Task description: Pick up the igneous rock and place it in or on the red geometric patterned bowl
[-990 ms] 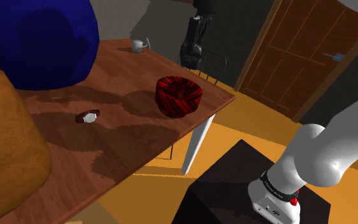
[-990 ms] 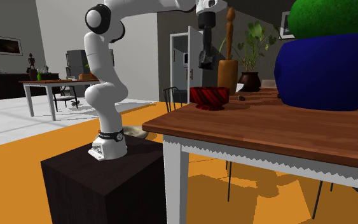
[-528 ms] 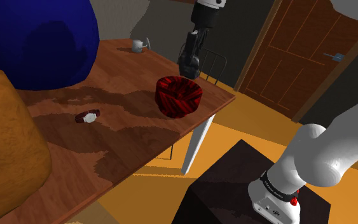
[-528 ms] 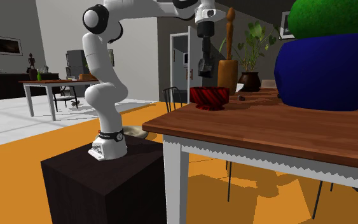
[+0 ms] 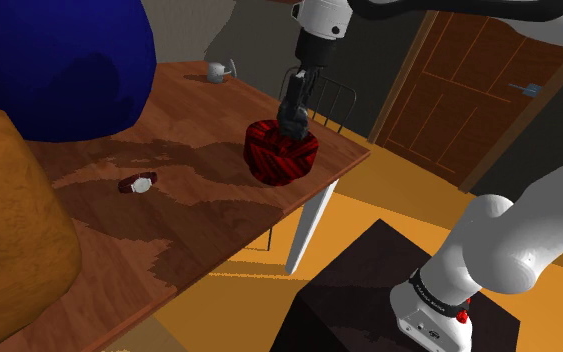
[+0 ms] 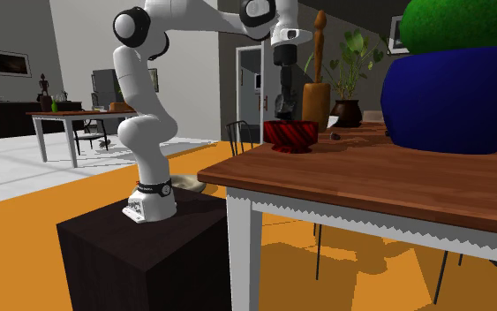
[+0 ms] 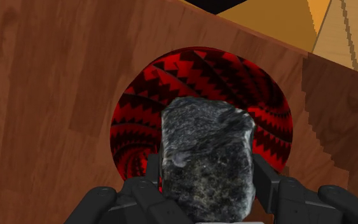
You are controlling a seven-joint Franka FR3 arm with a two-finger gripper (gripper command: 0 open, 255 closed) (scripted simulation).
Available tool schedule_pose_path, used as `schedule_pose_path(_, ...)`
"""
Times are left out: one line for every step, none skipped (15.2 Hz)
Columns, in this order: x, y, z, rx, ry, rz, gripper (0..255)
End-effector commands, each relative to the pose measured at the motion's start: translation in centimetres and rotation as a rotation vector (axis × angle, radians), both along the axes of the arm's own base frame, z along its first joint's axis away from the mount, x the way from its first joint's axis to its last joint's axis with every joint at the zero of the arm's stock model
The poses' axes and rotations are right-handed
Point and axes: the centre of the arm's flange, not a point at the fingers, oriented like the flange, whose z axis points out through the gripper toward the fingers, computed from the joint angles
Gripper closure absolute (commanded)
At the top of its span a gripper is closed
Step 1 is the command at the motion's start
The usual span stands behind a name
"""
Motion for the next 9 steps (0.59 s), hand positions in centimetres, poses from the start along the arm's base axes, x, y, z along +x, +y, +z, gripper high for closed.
schedule_pose_path(0.01, -0.05, -0.36, 0.000, -0.001, 0.000, 255)
schedule_pose_path(0.01, -0.05, -0.36, 0.000, -0.001, 0.000, 255)
schedule_pose_path(0.01, -0.05, -0.36, 0.000, -0.001, 0.000, 255)
schedule_pose_path(0.01, -0.05, -0.36, 0.000, -0.001, 0.000, 255)
schedule_pose_path(0.01, -0.05, -0.36, 0.000, -0.001, 0.000, 255)
schedule_pose_path(0.01, -0.05, -0.36, 0.000, -0.001, 0.000, 255)
schedule_pose_path(0.01, -0.05, -0.36, 0.000, -0.001, 0.000, 255)
schedule_pose_path(0.01, -0.05, -0.36, 0.000, -0.001, 0.000, 0)
schedule_pose_path(0.01, -0.05, -0.36, 0.000, -0.001, 0.000, 0)
